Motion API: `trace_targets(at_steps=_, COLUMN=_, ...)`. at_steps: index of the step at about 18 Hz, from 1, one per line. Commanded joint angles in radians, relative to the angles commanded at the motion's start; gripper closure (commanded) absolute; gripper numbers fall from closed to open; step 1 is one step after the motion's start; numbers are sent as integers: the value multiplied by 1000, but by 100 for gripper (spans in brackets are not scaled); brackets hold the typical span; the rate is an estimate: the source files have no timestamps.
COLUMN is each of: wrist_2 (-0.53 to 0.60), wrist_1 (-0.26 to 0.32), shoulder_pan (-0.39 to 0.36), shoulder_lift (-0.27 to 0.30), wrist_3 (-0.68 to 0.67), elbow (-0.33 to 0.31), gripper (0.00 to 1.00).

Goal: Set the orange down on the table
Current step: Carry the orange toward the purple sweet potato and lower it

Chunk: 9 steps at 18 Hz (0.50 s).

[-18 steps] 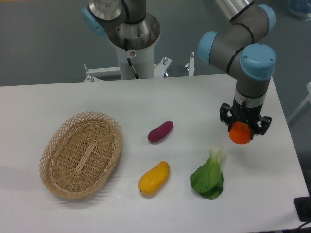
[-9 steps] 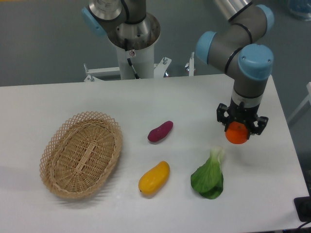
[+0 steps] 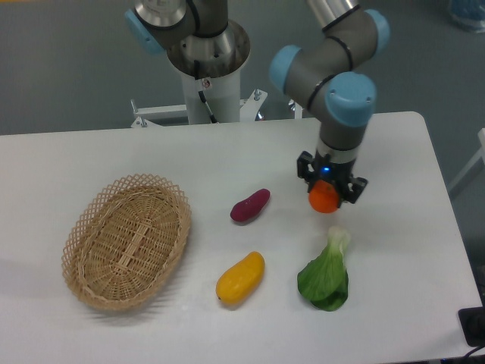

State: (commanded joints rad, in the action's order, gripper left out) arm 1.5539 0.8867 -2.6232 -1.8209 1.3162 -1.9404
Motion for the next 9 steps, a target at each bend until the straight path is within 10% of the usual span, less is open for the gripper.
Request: trace_targets(at_steps=9, wrist_2=55, wrist_1=-6, shoulder_pan=48, shoulder_lift=3, wrist_3=29, elbow=-40, gripper=48)
